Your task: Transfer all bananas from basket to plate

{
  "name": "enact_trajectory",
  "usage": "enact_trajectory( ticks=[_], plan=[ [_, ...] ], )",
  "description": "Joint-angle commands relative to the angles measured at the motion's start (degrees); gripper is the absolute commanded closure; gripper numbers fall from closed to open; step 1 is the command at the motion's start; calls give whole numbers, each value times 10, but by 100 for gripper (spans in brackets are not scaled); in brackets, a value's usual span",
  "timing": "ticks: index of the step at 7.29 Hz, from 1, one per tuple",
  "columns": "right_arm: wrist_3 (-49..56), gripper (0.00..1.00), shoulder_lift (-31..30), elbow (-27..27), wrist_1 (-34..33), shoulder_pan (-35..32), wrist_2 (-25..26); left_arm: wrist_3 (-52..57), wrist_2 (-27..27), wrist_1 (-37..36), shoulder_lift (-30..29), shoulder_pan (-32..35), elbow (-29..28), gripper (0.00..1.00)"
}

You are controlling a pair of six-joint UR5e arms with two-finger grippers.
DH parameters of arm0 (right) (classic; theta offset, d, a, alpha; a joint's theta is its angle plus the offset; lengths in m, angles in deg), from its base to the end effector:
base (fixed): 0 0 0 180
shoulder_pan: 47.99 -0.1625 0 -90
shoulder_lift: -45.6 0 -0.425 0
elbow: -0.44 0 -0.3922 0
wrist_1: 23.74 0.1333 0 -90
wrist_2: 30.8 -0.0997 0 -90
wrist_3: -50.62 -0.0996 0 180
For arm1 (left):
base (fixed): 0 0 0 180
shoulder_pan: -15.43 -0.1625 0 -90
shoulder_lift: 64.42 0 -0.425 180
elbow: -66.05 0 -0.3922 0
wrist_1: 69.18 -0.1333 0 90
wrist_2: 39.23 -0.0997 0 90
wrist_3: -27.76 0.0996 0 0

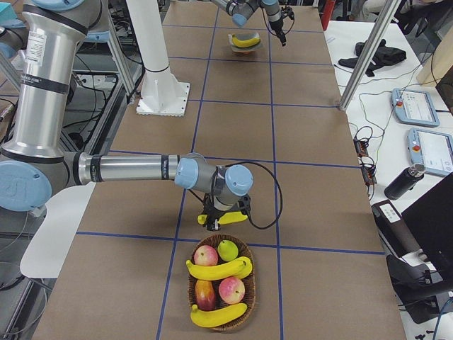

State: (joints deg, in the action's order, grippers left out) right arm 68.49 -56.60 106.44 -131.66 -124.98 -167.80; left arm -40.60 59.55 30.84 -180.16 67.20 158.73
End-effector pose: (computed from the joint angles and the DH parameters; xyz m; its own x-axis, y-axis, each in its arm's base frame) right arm -0.0270 -0.3855 0.6421 0.6037 -0.2706 0.7499 0.4240 0.9055 -0.0145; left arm 0.3211 -0.5984 0.3738 0.7152 -0.3189 -0.6220 0.4883 0.8647 0.1181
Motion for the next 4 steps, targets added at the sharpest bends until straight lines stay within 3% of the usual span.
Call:
enact_trajectory(
  ticks=[1,4],
  plan=[
    [-8,100,75,25,-43,5,0,1,0,0,-3,0,-1,0],
    [-108,100,295,24,-170,76,-2,-14,0,32,-17,-1,-5,0]
  ],
)
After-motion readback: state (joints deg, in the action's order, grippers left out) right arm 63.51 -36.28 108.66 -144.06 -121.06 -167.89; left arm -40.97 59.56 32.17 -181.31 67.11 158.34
